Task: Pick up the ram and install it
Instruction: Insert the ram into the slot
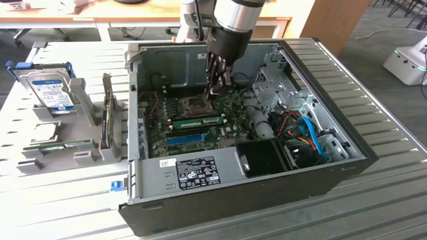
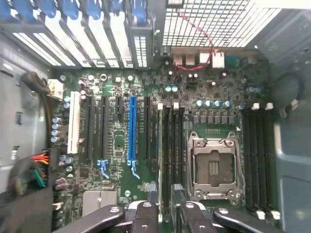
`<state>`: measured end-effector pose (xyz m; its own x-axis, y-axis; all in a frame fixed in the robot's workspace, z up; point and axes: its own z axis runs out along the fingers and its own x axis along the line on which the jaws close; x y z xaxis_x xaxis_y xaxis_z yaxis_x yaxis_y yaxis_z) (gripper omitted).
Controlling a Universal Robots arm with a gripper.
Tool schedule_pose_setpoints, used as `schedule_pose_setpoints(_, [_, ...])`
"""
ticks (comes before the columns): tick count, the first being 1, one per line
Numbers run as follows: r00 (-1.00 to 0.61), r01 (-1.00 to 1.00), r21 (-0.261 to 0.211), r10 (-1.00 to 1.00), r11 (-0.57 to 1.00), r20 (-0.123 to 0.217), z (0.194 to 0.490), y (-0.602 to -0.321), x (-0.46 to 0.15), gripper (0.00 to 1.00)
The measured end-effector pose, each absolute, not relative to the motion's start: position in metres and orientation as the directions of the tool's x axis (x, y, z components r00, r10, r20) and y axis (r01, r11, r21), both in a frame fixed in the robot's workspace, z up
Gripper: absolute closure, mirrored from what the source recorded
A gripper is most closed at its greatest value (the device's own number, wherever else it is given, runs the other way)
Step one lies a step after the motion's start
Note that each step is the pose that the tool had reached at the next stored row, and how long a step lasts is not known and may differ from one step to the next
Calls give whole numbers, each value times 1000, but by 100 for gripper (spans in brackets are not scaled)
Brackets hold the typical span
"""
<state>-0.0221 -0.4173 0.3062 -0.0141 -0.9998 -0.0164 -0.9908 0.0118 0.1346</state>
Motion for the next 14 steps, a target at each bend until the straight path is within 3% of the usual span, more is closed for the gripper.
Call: schedule_pose_setpoints(14, [-14, -991, 135, -1000, 12, -15, 328, -417, -22, 75])
